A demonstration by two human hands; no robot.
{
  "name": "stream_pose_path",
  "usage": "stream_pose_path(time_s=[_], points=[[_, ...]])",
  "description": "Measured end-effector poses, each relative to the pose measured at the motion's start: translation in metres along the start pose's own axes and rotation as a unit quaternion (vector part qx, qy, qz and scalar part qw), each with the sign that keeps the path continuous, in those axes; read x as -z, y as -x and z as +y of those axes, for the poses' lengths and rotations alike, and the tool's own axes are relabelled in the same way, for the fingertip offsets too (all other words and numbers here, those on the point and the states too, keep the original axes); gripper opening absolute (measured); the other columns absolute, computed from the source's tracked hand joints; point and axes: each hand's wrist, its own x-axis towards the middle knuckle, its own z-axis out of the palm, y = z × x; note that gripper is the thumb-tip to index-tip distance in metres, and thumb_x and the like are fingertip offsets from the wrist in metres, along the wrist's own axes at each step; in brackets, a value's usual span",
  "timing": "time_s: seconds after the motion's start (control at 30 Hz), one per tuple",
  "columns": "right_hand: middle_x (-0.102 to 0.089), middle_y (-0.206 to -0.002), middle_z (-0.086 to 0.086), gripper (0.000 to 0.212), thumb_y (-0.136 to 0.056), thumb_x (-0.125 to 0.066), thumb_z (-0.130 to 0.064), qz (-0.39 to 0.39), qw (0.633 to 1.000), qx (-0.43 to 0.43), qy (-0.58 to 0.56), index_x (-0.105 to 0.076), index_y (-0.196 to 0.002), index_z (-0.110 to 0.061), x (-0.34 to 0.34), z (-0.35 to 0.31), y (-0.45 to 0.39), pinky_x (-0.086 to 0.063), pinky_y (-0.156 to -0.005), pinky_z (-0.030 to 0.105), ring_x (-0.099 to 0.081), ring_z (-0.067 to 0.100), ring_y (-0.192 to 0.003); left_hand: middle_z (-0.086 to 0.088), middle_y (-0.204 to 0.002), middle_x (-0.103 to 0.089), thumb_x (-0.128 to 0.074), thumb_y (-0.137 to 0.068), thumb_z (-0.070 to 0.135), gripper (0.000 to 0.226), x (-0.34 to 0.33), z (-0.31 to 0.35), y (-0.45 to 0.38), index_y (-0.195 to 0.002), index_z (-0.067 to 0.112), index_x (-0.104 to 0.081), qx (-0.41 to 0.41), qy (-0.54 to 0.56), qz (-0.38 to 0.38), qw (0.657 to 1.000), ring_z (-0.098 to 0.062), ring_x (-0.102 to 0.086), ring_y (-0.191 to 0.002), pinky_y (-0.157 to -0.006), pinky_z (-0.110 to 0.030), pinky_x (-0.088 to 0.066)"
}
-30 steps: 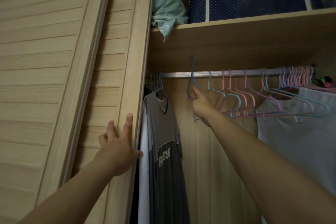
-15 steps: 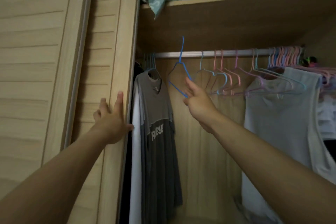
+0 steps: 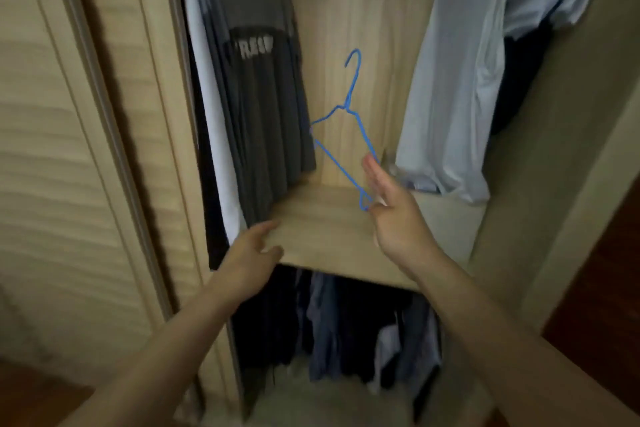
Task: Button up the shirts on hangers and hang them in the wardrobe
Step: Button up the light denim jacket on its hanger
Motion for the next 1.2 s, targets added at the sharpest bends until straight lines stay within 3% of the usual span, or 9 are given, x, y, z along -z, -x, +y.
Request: stream_pose_path(time_s=[0.1,0.2,0.37,0.5,0.63,0.8,0.9,1.0,1.2], points=[[-0.04,-0.157,-0.009,0.081,-0.076,-0.037,0.002,-0.04,0.998,-0.053,-0.007,-0.039,-0.138,-0.051,0.036,0.04,0.098,-0.025,-0.124,0.049,-0.033,0.009,-0.149,-0.001,-0.11,-0.064,-0.057,-0.101,0.004,0.031,-0.091,-0.011,0.083,-0.13,0.016,-0.062,0.118,0.161,-0.047,0.979,-0.016,-0.059,-0.097,-0.082,-0.028,-0.048],[-0.042,-0.153,-0.018,0.076,-0.083,-0.043,0.001,-0.083,0.988,-0.125,-0.04,-0.044,-0.133,-0.056,0.068,0.047,0.182,-0.028,-0.123,0.047,-0.033,0.005,-0.148,-0.009,-0.1,-0.067,-0.055,-0.103,0.01,0.015,-0.155,-0.013,0.142,-0.11,0.017,-0.066,0.233,0.317,-0.044,0.918,-0.022,-0.063,-0.089,-0.079,-0.033,-0.05],[-0.049,-0.15,-0.012,0.073,-0.095,-0.041,0.019,-0.168,0.94,-0.234,-0.182,-0.048,-0.138,-0.04,0.083,0.033,0.306,-0.036,-0.118,0.027,-0.042,-0.006,-0.139,-0.006,-0.101,-0.073,-0.047,-0.107,0.036,0.028,-0.183,-0.024,0.233,-0.119,0.015,-0.06,0.333,0.476,-0.034,0.813,-0.02,-0.069,-0.085,-0.081,-0.036,-0.053],[-0.056,-0.147,0.003,0.062,-0.082,-0.056,0.005,-0.236,0.868,-0.297,-0.32,-0.053,-0.139,-0.016,0.05,0.023,0.38,-0.042,-0.114,0.044,-0.051,0.016,-0.138,-0.005,-0.089,-0.075,-0.043,-0.106,0.036,0.026,-0.158,-0.056,0.315,-0.106,0.017,-0.061,0.383,0.52,0.045,0.763,-0.016,-0.07,-0.07,-0.072,-0.031,-0.051],[-0.06,-0.143,-0.008,0.07,-0.075,-0.067,-0.007,-0.342,0.798,-0.347,-0.354,-0.048,-0.142,-0.015,0.001,-0.001,0.44,-0.054,-0.099,0.04,-0.055,0.019,-0.134,-0.002,-0.075,-0.074,-0.054,-0.103,0.019,0.008,-0.115,-0.097,0.415,-0.096,0.018,-0.058,0.404,0.493,0.183,0.748,-0.015,-0.066,-0.061,-0.07,-0.031,-0.051],[-0.056,-0.136,0.006,0.086,-0.086,-0.052,0.027,-0.491,0.777,-0.334,-0.21,-0.03,-0.153,-0.021,-0.071,-0.034,0.51,-0.059,-0.077,0.025,-0.074,0.015,-0.089,-0.01,-0.071,-0.068,-0.055,-0.101,0.004,0.022,-0.067,-0.141,0.564,-0.081,0.013,-0.054,0.406,0.421,0.332,0.74,-0.014,-0.066,-0.053,-0.047,-0.023,-0.051],[-0.062,-0.113,0.008,0.07,-0.091,-0.052,0.021,-0.57,0.733,-0.335,-0.162,-0.035,-0.152,-0.009,-0.123,-0.072,0.558,-0.054,-0.062,0.018,-0.07,0.012,-0.066,-0.01,-0.068,-0.068,-0.056,-0.1,0.001,0.02,-0.044,-0.151,0.656,-0.082,0.011,-0.055,0.416,0.406,0.375,0.722,-0.016,-0.063,-0.051,-0.048,-0.027,-0.054],[-0.064,-0.105,0.007,0.056,-0.094,-0.056,0.013,-0.625,0.698,-0.326,-0.127,-0.044,-0.145,-0.007,-0.179,-0.117,0.617,-0.054,-0.06,0.018,-0.067,0.01,-0.065,-0.014,-0.075,-0.064,-0.058,-0.097,-0.006,0.016,-0.022,-0.164,0.739,-0.087,0.007,-0.058,0.43,0.395,0.391,0.711,-0.014,-0.066,-0.054,-0.048,-0.028,-0.057],[-0.066,-0.093,0.007,0.014,-0.106,-0.05,-0.018,-0.576,0.711,-0.373,-0.156,-0.062,-0.105,-0.01,-0.283,-0.216,0.723,-0.051,-0.06,0.025,-0.063,0.013,-0.063,-0.008,-0.062,-0.061,-0.058,-0.096,-0.008,0.018,0.033,-0.214,0.871,-0.087,0.007,-0.059,0.448,0.348,0.375,0.733,-0.017,-0.065,-0.054,-0.052,-0.035,-0.059]])
